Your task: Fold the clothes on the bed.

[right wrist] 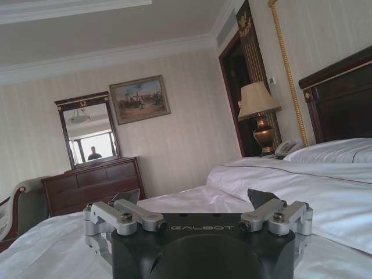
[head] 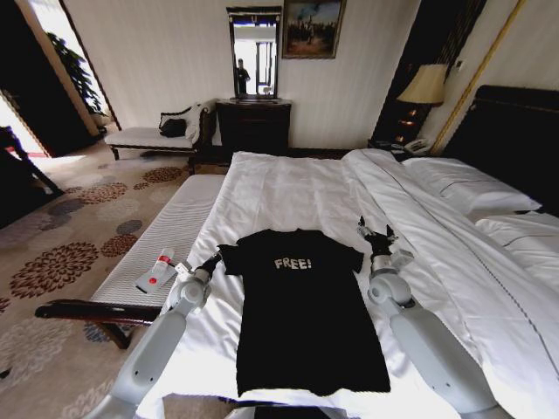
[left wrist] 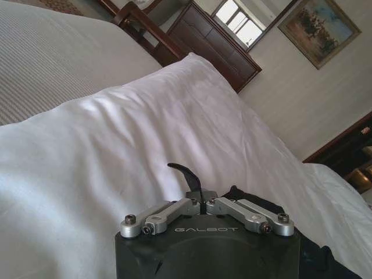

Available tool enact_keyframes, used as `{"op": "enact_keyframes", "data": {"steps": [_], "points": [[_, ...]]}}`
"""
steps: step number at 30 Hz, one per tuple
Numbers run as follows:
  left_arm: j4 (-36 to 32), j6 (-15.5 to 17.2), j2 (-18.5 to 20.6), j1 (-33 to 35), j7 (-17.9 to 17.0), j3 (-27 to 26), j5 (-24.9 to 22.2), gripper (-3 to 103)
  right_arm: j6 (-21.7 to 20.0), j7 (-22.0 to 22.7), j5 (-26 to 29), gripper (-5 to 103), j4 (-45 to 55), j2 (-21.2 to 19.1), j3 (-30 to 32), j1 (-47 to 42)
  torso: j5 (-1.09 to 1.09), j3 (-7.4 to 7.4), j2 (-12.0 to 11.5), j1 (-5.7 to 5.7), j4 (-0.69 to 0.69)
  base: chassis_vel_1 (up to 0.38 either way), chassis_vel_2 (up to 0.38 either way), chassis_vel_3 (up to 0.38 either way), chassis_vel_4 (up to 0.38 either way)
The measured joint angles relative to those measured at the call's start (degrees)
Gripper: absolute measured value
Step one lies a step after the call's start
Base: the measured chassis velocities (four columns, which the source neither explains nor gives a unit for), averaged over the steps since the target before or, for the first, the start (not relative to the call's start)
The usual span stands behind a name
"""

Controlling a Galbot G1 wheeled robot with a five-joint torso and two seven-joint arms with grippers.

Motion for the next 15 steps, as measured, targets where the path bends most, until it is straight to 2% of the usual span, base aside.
{"op": "enact_keyframes", "data": {"steps": [15], "points": [[2.45, -0.68, 0.27, 1.39, 0.03, -3.80, 0.43, 0, -0.23, 0.43, 0.63, 100, -0.31, -0.11, -0.55, 0.27, -0.01, 0.00, 0.00, 0.00, 0.00, 0.000, 0.000, 0.000, 0.000]]}}
